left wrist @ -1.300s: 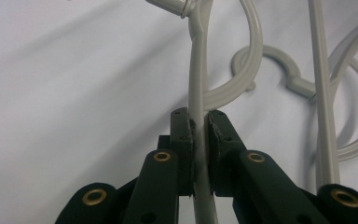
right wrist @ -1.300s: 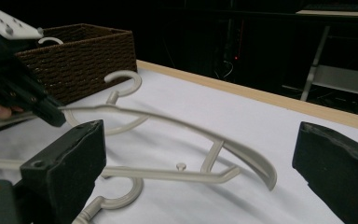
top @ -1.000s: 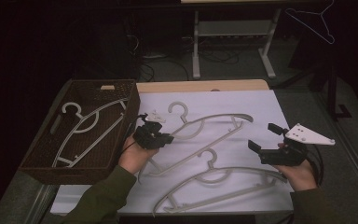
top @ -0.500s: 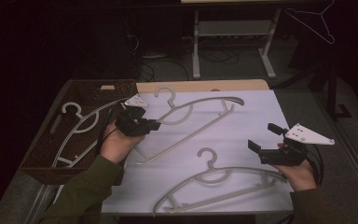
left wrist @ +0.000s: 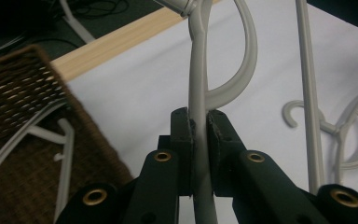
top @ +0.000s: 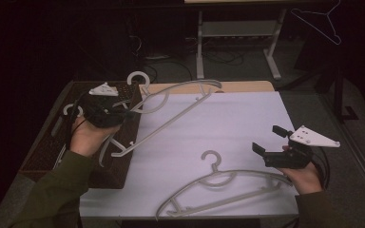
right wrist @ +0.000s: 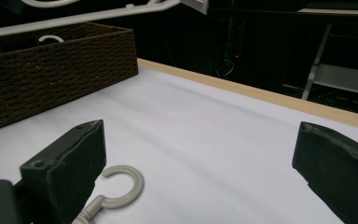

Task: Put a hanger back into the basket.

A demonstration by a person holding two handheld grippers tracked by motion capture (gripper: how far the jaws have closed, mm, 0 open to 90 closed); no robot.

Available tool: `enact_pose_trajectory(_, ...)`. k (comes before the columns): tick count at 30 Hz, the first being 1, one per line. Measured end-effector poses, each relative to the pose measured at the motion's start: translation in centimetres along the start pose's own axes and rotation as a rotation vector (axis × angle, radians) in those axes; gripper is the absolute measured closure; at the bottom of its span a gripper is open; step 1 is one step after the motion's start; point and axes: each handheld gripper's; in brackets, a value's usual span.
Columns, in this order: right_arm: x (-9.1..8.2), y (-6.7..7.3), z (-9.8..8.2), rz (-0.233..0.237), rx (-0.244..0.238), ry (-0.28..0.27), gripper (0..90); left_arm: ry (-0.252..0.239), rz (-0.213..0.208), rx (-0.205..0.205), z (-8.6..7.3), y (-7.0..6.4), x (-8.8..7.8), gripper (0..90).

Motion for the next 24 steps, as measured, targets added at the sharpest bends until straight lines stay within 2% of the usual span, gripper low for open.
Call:
enact_pose_trajectory(3,0.1,-0.1,0.0,-0.005,-0.008,0.0,2.1,-0.004,0.023,-0.002,-0.5,1.2,-0.9,82.5)
enact_pose_trajectory(16,0.2,0.0,-0.1,-0.003,0.0,0.005,2.1,-0.035,0.098,-0.067,-3.3,6.1,-4.2,82.5)
enact_pose_trajectory(24,0.3,0.0,-0.1,-0.004,-0.004,0.006,2.1,-0.022,0.16,-0.098,-5.3,8.8,-5.7,82.5)
Point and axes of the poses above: each handheld gripper's, and its own axes: x roughly forward along the jaws, z roughly out of its top, y roughly to its left, and after that the axes turned 10 degrees about y, right-handed
